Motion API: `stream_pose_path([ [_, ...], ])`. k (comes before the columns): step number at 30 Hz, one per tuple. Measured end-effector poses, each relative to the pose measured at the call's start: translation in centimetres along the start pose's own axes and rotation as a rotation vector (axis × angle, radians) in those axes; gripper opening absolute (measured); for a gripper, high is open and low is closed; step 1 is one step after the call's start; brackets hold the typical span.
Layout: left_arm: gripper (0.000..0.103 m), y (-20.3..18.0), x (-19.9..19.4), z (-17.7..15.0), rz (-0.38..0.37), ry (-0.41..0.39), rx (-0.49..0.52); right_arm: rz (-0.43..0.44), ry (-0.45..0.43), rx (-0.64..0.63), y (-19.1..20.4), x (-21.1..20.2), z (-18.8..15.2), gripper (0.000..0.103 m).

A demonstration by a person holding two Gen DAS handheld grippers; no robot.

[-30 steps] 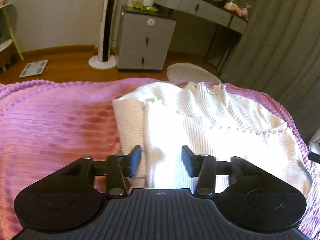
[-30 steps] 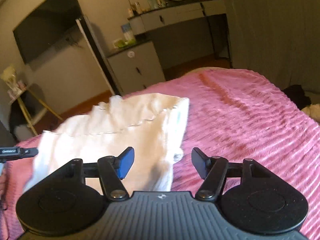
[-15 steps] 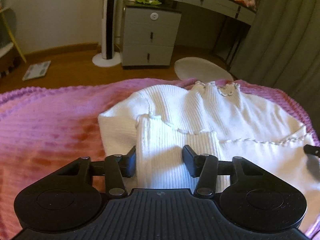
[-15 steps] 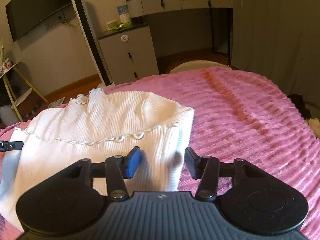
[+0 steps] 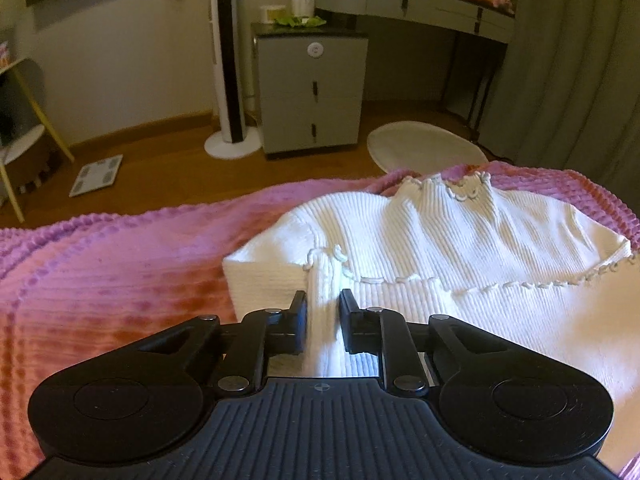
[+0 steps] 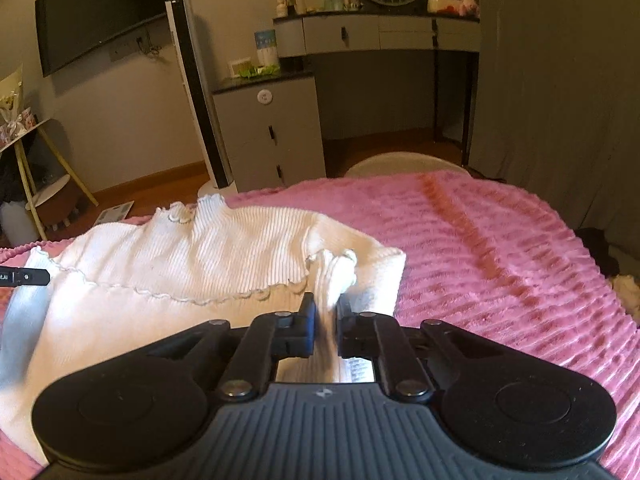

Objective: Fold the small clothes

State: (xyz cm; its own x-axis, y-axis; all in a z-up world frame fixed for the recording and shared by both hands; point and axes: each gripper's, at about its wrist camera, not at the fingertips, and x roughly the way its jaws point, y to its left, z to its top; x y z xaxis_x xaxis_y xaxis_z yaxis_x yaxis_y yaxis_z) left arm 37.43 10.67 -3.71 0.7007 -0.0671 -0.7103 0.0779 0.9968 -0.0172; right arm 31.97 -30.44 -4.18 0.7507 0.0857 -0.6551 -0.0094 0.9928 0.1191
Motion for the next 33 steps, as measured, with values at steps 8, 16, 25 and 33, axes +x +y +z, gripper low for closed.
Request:
stream_pose_path([
  [8,0.011,0.5,-0.7,0.3,-0.006,-0.019,-0.008,-0.002,-0.034,-0.019,0.2,-0.7,0.4,0.009],
  [16,0.010,1.2,-3.2,1.8,-0.024,-0.118,-0.022,-0.016,-0.072,-0.024,0.0,-1.4,0.8,0.008],
  [25,0.010,1.3,-3.2,4.9,0.011,-0.195,-0.052,-0.079,-0.115,-0.085,0.9,0.4,3.5,0.008],
  [33,0.010,1.0,2.2,4.1,0.100,-0.106,-0.025,-0.114,-0.050,-0.148,2.3,5.5,4.3,0.008],
])
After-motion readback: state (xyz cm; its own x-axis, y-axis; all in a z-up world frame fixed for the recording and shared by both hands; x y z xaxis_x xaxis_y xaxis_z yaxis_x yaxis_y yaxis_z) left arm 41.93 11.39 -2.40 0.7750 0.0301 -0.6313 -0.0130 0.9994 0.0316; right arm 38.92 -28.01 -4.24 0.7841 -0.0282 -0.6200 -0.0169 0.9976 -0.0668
